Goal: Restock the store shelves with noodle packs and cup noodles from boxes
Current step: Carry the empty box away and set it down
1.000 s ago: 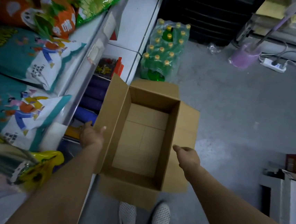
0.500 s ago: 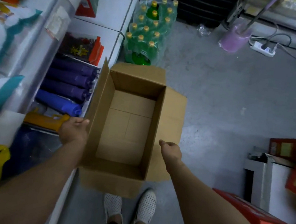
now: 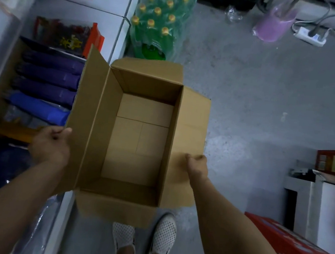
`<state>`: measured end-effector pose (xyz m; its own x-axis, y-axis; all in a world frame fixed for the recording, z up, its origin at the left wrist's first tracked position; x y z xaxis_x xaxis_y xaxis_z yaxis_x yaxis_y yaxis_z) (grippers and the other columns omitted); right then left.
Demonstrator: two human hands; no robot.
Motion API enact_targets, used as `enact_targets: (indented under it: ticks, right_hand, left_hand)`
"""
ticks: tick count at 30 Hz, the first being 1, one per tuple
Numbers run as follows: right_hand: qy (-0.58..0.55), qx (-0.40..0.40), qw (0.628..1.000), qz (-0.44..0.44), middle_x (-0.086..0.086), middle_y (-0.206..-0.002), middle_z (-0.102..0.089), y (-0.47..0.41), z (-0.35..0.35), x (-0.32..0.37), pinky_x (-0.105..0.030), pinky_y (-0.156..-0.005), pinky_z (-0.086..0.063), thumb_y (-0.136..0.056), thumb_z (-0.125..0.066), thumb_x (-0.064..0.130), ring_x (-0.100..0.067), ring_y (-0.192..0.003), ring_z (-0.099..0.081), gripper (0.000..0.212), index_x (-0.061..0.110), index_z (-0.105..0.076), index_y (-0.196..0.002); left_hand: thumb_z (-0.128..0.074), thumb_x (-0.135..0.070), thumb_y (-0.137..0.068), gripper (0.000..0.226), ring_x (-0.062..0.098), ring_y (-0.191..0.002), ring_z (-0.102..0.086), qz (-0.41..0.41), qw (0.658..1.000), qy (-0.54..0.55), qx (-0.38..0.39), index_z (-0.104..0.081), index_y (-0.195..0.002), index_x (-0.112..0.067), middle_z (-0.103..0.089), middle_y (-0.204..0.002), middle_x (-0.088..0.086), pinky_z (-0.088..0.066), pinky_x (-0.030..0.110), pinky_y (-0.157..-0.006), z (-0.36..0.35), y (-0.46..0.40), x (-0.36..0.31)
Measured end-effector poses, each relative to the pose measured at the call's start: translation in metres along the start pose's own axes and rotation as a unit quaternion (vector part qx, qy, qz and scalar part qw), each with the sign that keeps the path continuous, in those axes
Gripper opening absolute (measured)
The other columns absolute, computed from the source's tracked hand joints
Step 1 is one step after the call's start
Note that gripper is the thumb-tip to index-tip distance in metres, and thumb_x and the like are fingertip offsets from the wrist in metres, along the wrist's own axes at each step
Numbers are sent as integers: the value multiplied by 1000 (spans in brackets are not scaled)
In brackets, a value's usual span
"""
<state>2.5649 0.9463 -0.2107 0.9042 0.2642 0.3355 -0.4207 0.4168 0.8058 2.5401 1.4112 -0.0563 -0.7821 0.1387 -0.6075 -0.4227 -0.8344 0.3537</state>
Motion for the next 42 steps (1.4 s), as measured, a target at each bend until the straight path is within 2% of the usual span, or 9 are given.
enact_targets:
  ticks: [6, 10, 14, 17, 21, 26, 30, 36, 42]
  right_hand:
    - [49, -67, 997, 5, -19, -146, -46, 4, 28, 4, -47, -113, -38, -87, -66, 60, -40, -138, -42, 85, 9, -39, -150]
    - [19, -132, 990, 55, -11, -128, -60, 28, 57, 11, -49, -103, -48, -77, -56, 77, -35, -124, -54, 80, 20, -60, -132]
    - [-36, -126, 988, 81, -9, -117, -70, 54, 67, 16, -38, -97, -47, -95, -62, 51, -31, -113, -63, 46, 16, -68, -124]
    - [-82, -108, 988, 76, -9, -112, -74, 71, 66, 20, -35, -100, -47, -94, -69, 38, -29, -110, -66, 37, 11, -73, -119]
    - [-83, -91, 990, 68, -2, -106, -77, 89, 61, 34, -39, -101, -54, -88, -76, 40, -23, -104, -70, 34, 16, -77, -112]
    - [-70, -112, 990, 54, -5, -110, -76, 119, 97, 45, -41, -101, -53, -88, -75, 41, -27, -108, -68, 33, 18, -78, -112]
    - [-40, -102, 991, 75, -7, -107, -76, 164, 138, 59, -36, -90, -54, -92, -70, 44, -28, -98, -68, 36, 15, -76, -114]
    - [-35, -105, 992, 65, -10, -103, -76, 233, 201, 73, -41, -88, -57, -90, -71, 48, -29, -91, -67, 41, 16, -77, -114]
    - [-35, -122, 987, 101, -12, -90, -72, 299, 267, 114, -40, -83, -55, -94, -65, 49, -34, -88, -65, 40, 14, -78, -110]
  left_hand:
    - [-63, -14, -97, 19, 20, -106, -55, 8, 1000, 19, 3, -66, -114, -9, -62, -111, 4, -40, 30, -90, 0, 7, -5]
    - [-65, -15, -96, 18, 26, -112, -58, 18, 999, 31, 30, -67, -113, -9, -65, -117, 9, -42, 33, -92, -10, 19, -3]
    - [-64, -7, -96, 24, 28, -103, -61, 34, 997, 42, 56, -69, -119, -1, -69, -115, 18, -43, 32, -90, -20, 31, 6]
    - [-64, -9, -96, 26, 24, -104, -59, 80, 995, 51, 40, -69, -122, -3, -69, -116, 12, -43, 33, -91, -9, 35, 13]
    - [-69, -11, -93, 30, 28, -112, -62, 116, 990, 64, 48, -70, -123, -6, -69, -119, 8, -46, 33, -95, 0, 44, 15]
    - [-74, -18, -90, 29, 26, -107, -65, 135, 983, 54, 115, -73, -117, -7, -71, -117, 7, -49, 38, -102, 1, 70, 15]
    - [-74, -13, -89, 30, 27, -109, -65, 166, 976, 88, 113, -72, -117, -4, -71, -116, 9, -47, 32, -98, 28, 106, -1]
    - [-70, -21, -94, 25, 29, -102, -66, 162, 976, 76, 126, -74, -114, -5, -72, -111, 7, -48, 32, -91, 84, 155, -55]
    - [-68, -27, -96, 31, 36, -113, -61, 151, 979, 70, 121, -72, -121, -9, -69, -124, 14, -44, 34, -89, 130, 199, -138]
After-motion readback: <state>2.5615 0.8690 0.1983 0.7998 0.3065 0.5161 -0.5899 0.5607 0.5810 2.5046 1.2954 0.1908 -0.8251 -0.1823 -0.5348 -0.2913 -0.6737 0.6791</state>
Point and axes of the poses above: each hand's wrist, its own y-axis away from the middle knuckle, its own z-axis out of the back of the hand, x = y × z, the point moved 10 cm from there along -y, towards the middle knuckle
